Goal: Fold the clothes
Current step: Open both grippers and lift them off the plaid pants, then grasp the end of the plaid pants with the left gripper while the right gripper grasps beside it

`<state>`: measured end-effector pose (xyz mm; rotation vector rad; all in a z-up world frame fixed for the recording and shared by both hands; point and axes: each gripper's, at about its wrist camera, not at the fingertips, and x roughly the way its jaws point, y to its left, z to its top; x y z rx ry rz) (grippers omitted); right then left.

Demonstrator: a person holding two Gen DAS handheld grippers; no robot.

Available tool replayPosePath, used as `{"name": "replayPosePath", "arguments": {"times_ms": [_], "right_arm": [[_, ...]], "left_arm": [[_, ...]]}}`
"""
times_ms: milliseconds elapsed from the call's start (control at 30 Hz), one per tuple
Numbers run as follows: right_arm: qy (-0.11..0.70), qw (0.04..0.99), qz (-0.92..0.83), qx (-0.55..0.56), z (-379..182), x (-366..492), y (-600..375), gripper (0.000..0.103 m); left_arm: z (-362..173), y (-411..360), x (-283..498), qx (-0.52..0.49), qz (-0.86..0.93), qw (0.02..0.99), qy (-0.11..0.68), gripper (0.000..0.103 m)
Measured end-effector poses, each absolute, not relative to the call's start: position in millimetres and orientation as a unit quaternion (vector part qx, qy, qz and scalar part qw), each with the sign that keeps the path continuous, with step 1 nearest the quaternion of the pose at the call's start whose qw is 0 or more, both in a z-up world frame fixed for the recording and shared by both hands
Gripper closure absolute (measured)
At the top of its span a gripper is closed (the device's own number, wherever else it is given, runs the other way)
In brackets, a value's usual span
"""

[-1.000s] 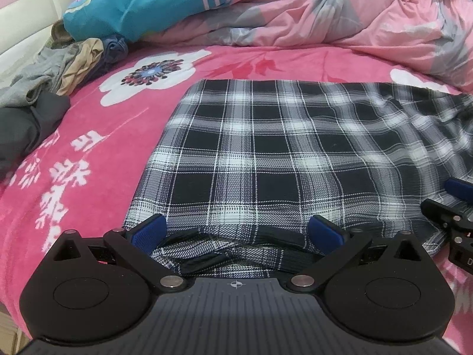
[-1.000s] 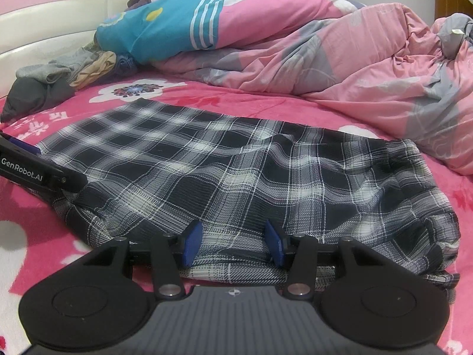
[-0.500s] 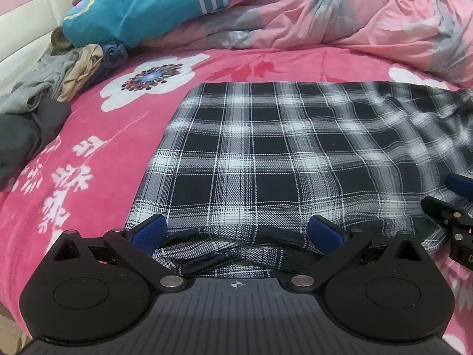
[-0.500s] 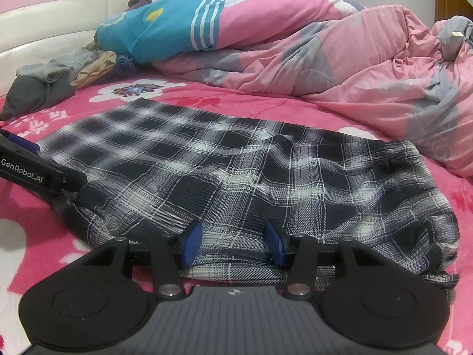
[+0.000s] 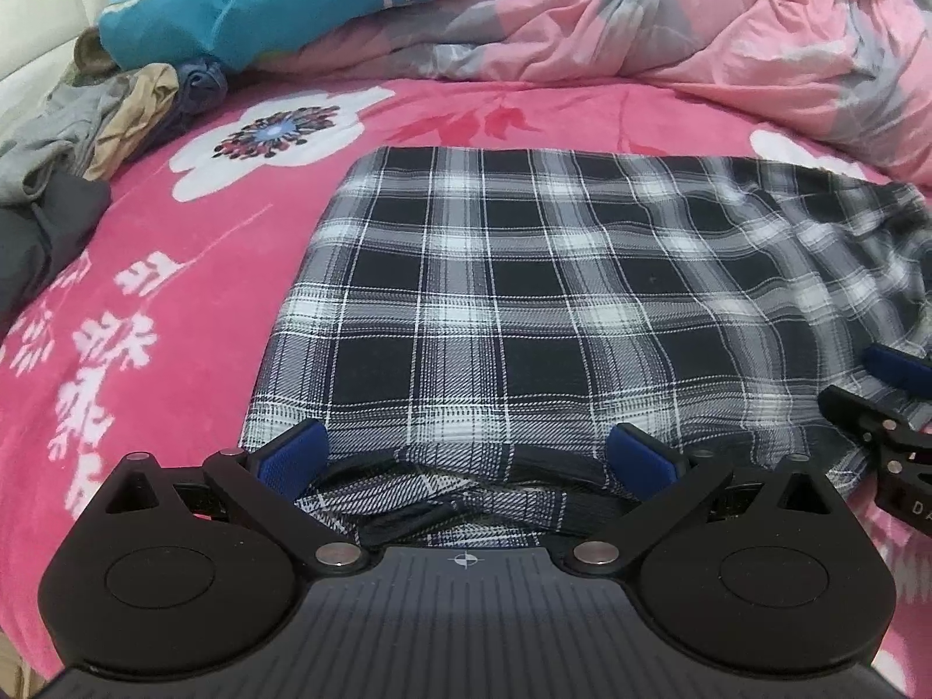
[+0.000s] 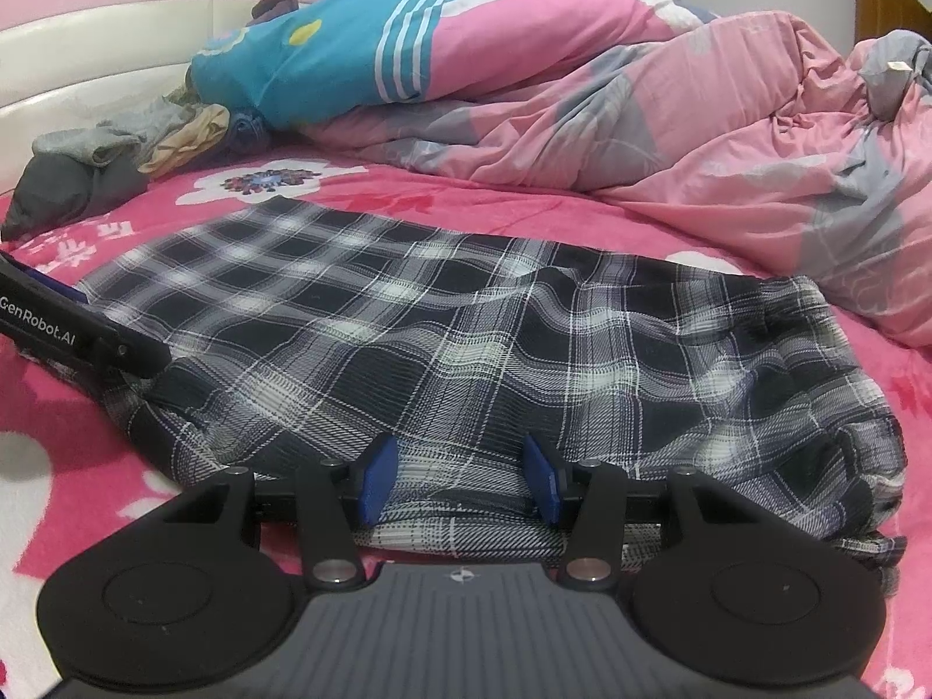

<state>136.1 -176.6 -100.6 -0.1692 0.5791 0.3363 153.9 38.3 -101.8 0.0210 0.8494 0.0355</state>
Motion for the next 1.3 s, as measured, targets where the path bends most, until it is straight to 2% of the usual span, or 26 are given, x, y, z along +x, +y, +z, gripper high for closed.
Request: {"name": "replayPosePath", "arguments": {"times_ms": [333,667,800,967,1167,1300], "right_arm": [[0.287,0.941,0.169,-0.066,-99.5,136.0,-180.3,0.048],[0.283,0.939,0.190,-0.038,-92.6,135.0,-186.7,0.038],[0.234,0.947,0.214,-0.042,-67.9,116.2,-170.7,0.038],[0.202,0.915,0.324,-0.131,-59.4,97.3,-80.8,0.038],[0.146,0.863,0.375,-0.304,-86.2,79.5,16.7,0.035],[0.133,0.832,0.393,-0.368,-101.8,76.0,46.6,0.033]], "left_arm": [[-83.4,49.7,146.3,0.016,0.027,0.918,0.396,0.000],[-31.0,150.1,135.8,-0.044,0.105,0.925,0.361,0.000],[-23.4,188.2,133.6,-0.062,0.113,0.928,0.349,0.000],[-31.0,213.0,136.6,-0.094,0.105,0.926,0.351,0.001],[-46.1,229.1,141.1,-0.135,0.074,0.918,0.365,0.006],[-56.2,233.2,148.8,-0.152,0.051,0.913,0.375,0.008]]}}
